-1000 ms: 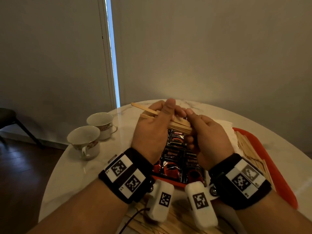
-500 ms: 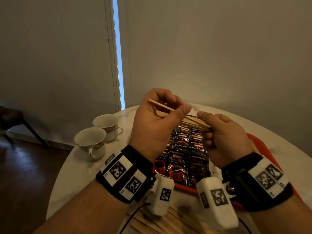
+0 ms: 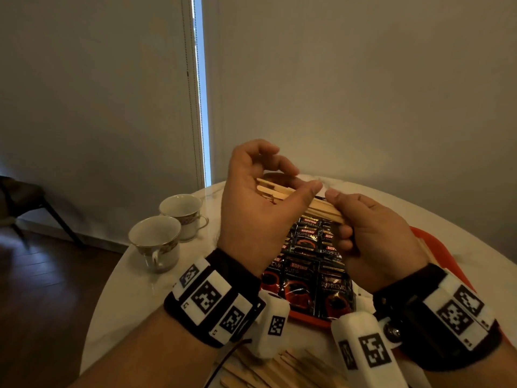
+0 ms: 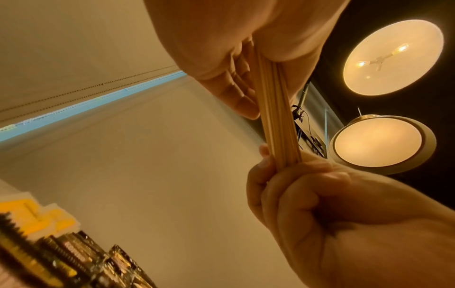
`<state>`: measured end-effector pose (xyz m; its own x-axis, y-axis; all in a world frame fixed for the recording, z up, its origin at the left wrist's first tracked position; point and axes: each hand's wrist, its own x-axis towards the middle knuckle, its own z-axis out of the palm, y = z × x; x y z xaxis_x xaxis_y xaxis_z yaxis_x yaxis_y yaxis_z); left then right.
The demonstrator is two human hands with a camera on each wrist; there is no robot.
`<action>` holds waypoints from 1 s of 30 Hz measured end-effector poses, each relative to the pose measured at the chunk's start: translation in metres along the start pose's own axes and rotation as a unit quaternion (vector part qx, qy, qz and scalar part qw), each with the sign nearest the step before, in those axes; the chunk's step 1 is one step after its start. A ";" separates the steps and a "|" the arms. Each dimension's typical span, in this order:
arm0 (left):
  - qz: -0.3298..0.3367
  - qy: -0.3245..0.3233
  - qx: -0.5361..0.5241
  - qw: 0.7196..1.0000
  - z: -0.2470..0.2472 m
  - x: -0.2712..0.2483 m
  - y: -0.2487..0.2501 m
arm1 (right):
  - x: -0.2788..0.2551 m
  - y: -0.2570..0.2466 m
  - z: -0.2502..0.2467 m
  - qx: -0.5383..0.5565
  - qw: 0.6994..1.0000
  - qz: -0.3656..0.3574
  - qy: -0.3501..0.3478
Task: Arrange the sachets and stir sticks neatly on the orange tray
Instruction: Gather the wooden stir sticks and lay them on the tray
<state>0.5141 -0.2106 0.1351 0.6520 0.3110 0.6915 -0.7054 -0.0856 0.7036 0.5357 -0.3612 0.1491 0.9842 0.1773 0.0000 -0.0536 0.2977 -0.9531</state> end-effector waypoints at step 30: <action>0.026 -0.068 -0.015 0.997 0.001 -0.002 0.016 | 0.002 -0.002 -0.006 -0.061 0.995 0.023 -0.081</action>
<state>0.5016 -0.2136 0.1453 0.6441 0.1754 0.7446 -0.7462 -0.0700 0.6620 0.5387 -0.3669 0.1489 0.9405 0.3397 -0.0060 -0.0682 0.1716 -0.9828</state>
